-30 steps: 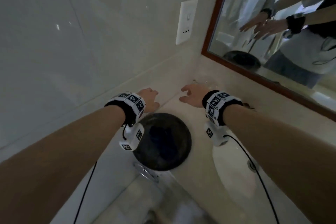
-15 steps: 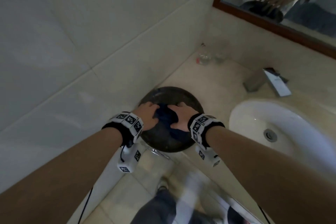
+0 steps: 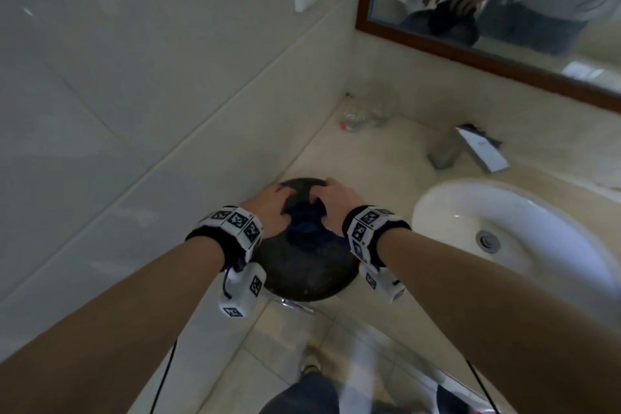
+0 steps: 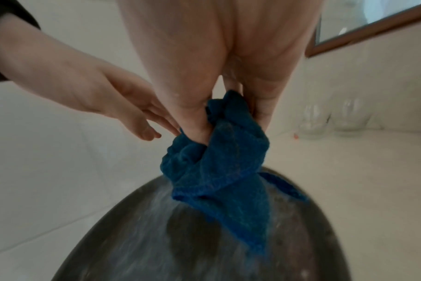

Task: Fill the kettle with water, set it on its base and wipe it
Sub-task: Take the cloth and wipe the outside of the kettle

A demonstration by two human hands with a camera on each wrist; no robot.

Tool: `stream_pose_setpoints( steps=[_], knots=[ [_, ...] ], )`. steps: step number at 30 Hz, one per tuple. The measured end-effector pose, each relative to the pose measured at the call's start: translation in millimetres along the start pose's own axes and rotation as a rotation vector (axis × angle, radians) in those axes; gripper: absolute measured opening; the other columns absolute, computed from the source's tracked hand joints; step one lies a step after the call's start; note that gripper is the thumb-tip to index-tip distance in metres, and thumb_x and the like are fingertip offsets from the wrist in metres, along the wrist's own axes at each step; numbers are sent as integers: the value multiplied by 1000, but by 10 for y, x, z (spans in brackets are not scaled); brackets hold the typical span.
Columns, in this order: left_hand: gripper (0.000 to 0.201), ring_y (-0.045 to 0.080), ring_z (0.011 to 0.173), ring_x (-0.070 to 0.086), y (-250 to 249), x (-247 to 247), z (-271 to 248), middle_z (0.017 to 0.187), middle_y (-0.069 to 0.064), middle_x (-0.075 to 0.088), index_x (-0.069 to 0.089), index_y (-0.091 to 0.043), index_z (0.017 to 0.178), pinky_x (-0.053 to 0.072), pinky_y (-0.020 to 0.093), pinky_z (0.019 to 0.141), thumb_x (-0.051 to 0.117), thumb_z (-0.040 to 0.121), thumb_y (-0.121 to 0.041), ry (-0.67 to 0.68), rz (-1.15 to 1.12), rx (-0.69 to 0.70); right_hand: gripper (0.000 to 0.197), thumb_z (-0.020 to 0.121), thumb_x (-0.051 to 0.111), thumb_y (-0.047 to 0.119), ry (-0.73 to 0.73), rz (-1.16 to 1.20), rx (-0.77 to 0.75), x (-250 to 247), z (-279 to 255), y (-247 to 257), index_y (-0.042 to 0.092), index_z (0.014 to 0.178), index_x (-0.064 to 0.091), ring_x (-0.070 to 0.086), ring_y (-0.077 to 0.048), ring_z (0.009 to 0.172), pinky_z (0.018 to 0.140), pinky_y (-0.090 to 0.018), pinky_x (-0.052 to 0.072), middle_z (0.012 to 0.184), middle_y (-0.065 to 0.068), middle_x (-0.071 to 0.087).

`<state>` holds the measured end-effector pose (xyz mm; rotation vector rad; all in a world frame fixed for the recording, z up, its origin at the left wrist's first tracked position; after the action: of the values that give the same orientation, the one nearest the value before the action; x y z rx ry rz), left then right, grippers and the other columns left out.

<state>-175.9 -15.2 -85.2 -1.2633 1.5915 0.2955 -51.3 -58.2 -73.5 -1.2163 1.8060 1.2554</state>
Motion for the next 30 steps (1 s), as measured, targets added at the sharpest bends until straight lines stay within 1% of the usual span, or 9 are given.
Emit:
stream_pose_setpoints(
  steps=[4,6,9,12,17,20,23,27,30],
  knots=[
    [58,28,133,38,-475,-417,121,148,10,33,34,-15,143,35,38,110,52,88,-12,-53,34,93,31,83,63,8,-115,-2,37,-573,-168,-179,16,111,56,57,-35,93,79,-40,51,113,-11,47],
    [58,27,134,37,-791,-635,181,150,8,31,34,-16,143,34,38,109,52,89,-12,-92,84,136,29,83,62,7,-172,2,59,-878,-310,-320,14,111,56,57,-36,97,79,-38,50,113,-12,47],
    [58,26,133,39,-1294,-933,248,150,7,32,33,-18,143,37,38,107,53,89,-15,-141,131,208,29,86,60,8,-246,-24,89,-1354,-562,-543,12,114,56,55,-33,102,75,-31,40,118,-12,49],
    [57,26,134,38,-1816,-1209,250,151,6,31,32,-19,144,36,38,108,53,91,-17,-188,165,266,26,85,60,10,-319,-69,129,-1838,-862,-761,14,110,55,58,-35,97,71,-35,43,115,-13,50],
    [57,25,134,39,-2650,-1477,156,152,6,30,32,-21,145,35,36,107,52,91,-18,-229,213,371,23,81,61,10,-475,-68,187,-2457,-1430,-1123,14,104,56,57,-35,94,77,-37,49,111,-13,49],
    [56,25,132,41,-3153,-1474,63,150,6,34,34,-20,143,37,36,105,52,90,-18,-261,255,460,24,81,60,11,-548,-88,236,-2693,-1806,-1376,15,105,58,59,-34,94,79,-36,48,110,-12,52],
    [58,25,134,38,-3688,-1350,-22,148,7,36,35,-19,143,35,38,109,53,88,-17,-256,278,550,28,80,61,12,-596,-87,298,-2807,-2222,-1671,15,108,59,59,-34,97,82,-37,49,109,-12,53],
    [57,26,131,41,-4422,-1054,-154,144,8,41,36,-18,142,35,39,109,52,87,-16,-228,301,657,28,80,61,12,-631,-87,403,-2847,-2866,-2137,16,108,60,58,-35,99,84,-37,50,112,-13,54],
    [56,26,128,45,-4983,-776,-306,143,6,43,37,-19,141,37,37,107,52,88,-15,-218,339,742,28,81,59,11,-681,-67,486,-2820,-3425,-2489,15,109,61,59,-34,97,86,-39,51,113,-12,54]
  ],
)
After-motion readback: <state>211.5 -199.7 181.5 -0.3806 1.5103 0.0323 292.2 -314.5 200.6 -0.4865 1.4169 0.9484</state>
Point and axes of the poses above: each hand's wrist, its own z-axis towards the middle knuckle, its own x-axis out of the palm, y = z × x, the point moved 6 cm from there along z, towards the middle knuckle
